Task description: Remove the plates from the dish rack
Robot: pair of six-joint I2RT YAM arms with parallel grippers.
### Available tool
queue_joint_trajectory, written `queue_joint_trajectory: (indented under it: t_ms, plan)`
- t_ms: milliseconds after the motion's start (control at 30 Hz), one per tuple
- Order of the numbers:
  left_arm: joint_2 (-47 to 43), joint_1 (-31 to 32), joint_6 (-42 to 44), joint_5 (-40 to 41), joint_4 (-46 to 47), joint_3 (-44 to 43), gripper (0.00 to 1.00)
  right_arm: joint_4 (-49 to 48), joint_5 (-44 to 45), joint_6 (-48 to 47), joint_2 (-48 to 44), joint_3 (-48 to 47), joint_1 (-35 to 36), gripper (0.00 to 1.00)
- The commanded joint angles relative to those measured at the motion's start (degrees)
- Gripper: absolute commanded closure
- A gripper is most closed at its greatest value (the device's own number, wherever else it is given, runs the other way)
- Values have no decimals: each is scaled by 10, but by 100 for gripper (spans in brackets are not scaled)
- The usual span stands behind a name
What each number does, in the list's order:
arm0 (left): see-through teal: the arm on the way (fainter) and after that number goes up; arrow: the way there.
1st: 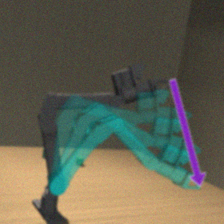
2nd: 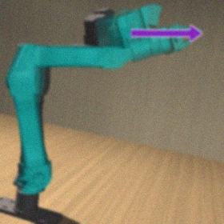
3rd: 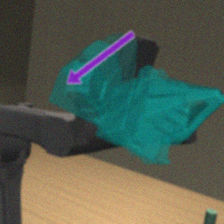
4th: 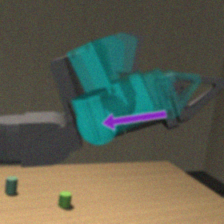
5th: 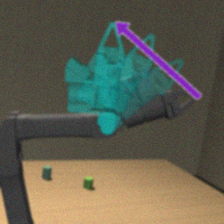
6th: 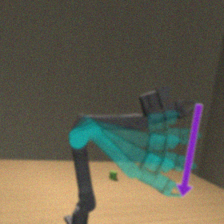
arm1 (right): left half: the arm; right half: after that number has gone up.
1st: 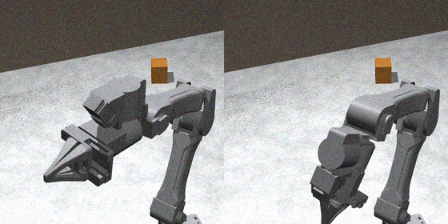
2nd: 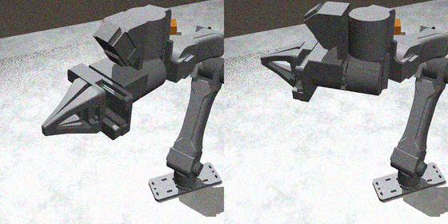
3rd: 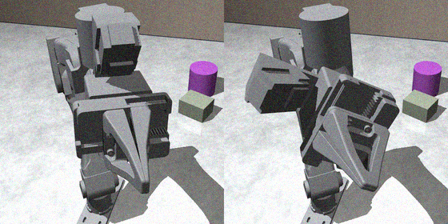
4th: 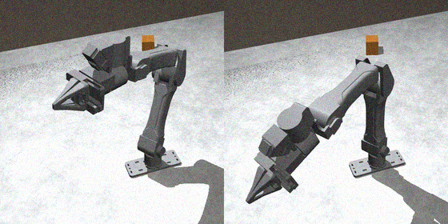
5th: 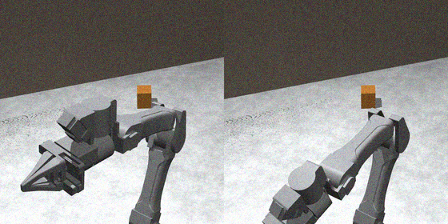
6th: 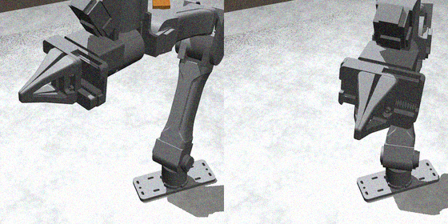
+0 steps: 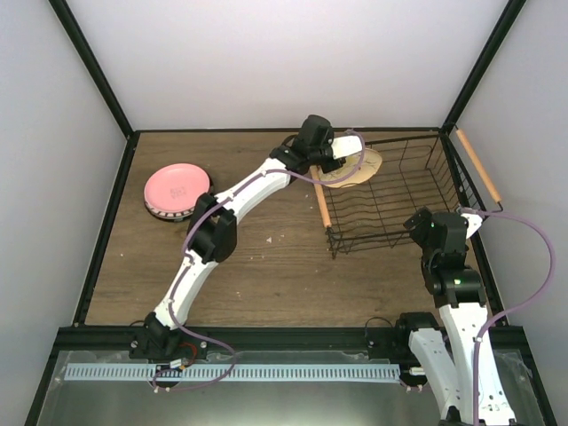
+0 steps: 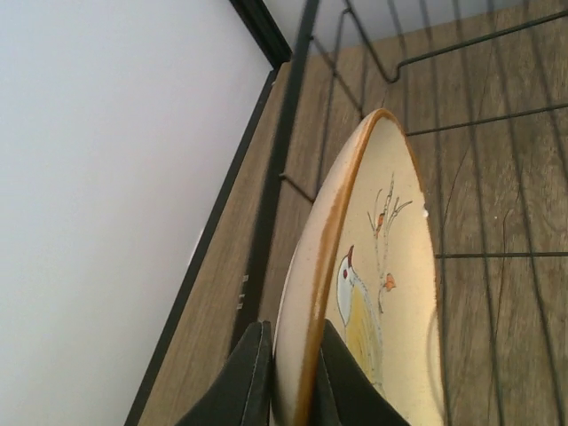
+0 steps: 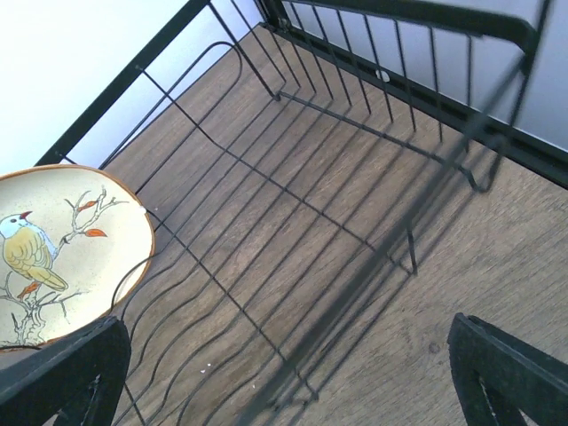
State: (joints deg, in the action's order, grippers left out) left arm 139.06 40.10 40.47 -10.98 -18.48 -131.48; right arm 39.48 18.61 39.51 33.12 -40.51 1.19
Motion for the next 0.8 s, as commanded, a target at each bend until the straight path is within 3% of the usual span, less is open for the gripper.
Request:
queue_joint_trajectory:
  t_ms: [0, 767]
  plan:
    - [-8, 4, -11, 43, 51, -14, 96, 4, 14, 0, 0, -23, -2, 0]
    - [-141, 28, 97, -44, 195, 129, 96, 5, 3, 5, -8, -8, -2, 0]
